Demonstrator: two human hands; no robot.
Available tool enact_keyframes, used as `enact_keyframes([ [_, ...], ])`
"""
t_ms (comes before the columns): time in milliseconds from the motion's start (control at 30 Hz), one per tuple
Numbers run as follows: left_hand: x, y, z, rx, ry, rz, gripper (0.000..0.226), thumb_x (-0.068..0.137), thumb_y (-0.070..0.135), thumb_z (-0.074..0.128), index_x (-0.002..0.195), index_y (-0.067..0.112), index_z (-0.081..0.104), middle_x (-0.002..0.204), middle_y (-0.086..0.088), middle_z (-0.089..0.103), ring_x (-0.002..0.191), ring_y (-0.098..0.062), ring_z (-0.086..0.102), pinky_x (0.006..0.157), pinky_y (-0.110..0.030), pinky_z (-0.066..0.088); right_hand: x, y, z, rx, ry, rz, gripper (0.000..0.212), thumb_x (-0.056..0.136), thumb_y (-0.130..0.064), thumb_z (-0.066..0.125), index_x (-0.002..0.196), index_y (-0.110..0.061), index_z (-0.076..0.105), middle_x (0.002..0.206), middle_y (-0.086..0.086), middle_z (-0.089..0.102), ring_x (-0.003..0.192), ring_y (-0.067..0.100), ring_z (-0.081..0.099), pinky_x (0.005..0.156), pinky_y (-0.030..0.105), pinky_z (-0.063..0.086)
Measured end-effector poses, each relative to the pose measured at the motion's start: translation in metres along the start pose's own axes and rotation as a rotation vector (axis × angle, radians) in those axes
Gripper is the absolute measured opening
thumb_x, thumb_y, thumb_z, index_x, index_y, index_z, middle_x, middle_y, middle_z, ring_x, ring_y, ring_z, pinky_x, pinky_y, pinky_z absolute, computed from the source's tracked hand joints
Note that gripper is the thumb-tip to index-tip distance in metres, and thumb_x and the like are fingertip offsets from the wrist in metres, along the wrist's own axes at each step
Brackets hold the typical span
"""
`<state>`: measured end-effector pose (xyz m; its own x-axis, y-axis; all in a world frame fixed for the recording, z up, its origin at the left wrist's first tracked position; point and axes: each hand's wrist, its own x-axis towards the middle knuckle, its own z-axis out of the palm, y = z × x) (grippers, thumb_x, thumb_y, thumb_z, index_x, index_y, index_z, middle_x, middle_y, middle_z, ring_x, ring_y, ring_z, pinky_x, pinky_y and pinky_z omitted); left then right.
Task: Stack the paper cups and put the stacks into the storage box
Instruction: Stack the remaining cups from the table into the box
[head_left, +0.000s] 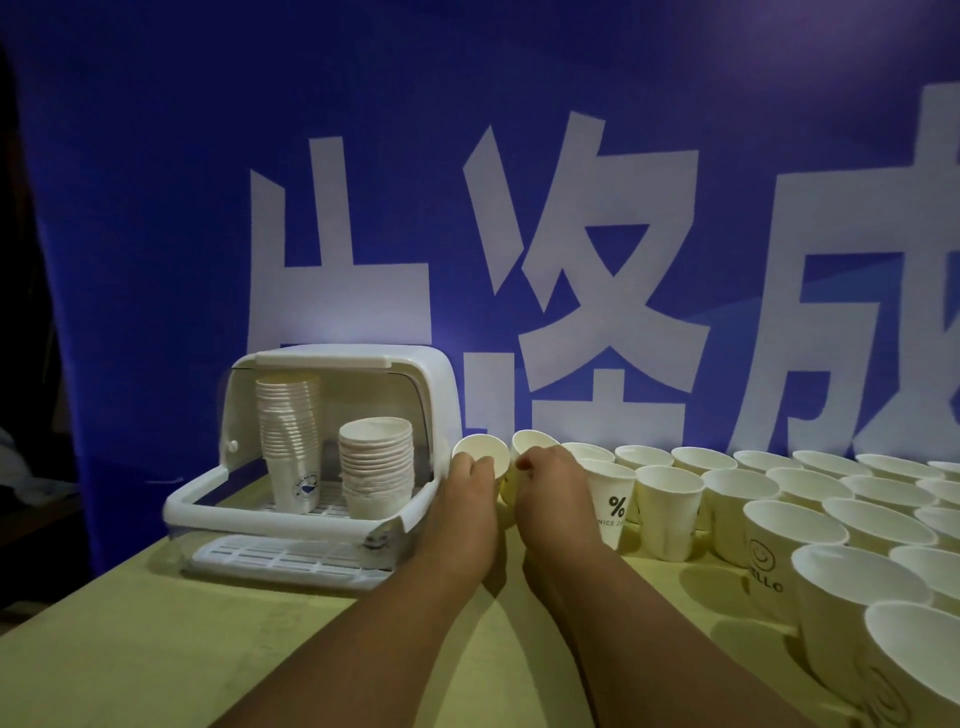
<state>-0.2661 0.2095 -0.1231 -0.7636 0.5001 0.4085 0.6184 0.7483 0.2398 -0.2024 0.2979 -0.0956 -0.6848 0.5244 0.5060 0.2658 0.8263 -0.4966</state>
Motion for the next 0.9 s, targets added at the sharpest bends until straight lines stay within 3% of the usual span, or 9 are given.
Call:
enact_keyframes([
  [100,-0.003,0.006,-0.014,0.071,0.026,-0.052,0.082,0.085,0.046,0.079,0.15,0.025,0.034,0.151,-0.002,0.04,0.134,-0.022,0.043,0.116,-0.037,0.038,0.001,-0.008,-0.01,0.072,0.105,0.014,0.026,0.086,-0.017,0.072,0.111,-0.018,0.065,0.106,0.002,0.066,0.087,0.015,0.063,0.084,0.029,0.055],
  [233,-0.016,0.014,-0.038,-0.084,0.252,-0.001,0.051,0.088,0.029,0.079,0.133,0.023,0.056,0.124,0.004,0.048,0.097,-0.011,0.047,0.085,-0.022,0.043,0.001,-0.018,-0.02,0.3,0.252,0.033,0.012,0.089,-0.018,0.068,0.1,-0.02,0.063,0.094,-0.002,0.065,0.077,0.011,0.059,0.073,0.02,0.05],
  [400,-0.044,0.015,-0.082,-0.21,0.474,0.105,0.006,0.101,0.025,0.059,0.107,0.022,0.06,0.103,0.007,0.045,0.084,-0.017,0.057,0.062,-0.026,0.047,0.007,-0.026,-0.037,0.395,0.309,0.016,0.016,0.088,-0.018,0.067,0.104,-0.019,0.066,0.094,-0.005,0.064,0.08,0.011,0.059,0.062,0.014,0.041],
  [533,-0.061,0.004,-0.114,-0.39,0.66,0.175,0.011,0.104,0.022,0.053,0.095,0.019,0.059,0.097,0.006,0.053,0.077,-0.013,0.053,0.059,-0.028,0.045,0.01,-0.039,-0.053,0.479,0.331,-0.072,0.012,0.091,-0.018,0.063,0.102,-0.019,0.068,0.093,-0.004,0.065,0.084,0.011,0.06,0.067,0.016,0.045],
  [733,-0.07,-0.038,-0.135,-0.45,0.929,0.14,0.011,0.102,0.017,0.057,0.101,0.008,0.064,0.096,-0.004,0.064,0.085,-0.016,0.059,0.067,-0.016,0.044,0.008,-0.065,-0.072,0.558,0.357,-0.178,0.007,0.094,-0.024,0.064,0.101,-0.024,0.066,0.099,-0.007,0.062,0.085,0.008,0.056,0.067,0.011,0.041],
  [900,-0.067,-0.075,-0.128,-0.296,0.927,0.152,0.021,0.103,0.019,0.051,0.105,0.003,0.064,0.098,-0.01,0.064,0.086,-0.019,0.057,0.067,-0.017,0.045,0.003,-0.083,-0.078,0.617,0.31,-0.189,0.013,0.093,-0.024,0.065,0.106,-0.025,0.065,0.103,-0.007,0.059,0.091,0.013,0.057,0.07,0.014,0.045],
])
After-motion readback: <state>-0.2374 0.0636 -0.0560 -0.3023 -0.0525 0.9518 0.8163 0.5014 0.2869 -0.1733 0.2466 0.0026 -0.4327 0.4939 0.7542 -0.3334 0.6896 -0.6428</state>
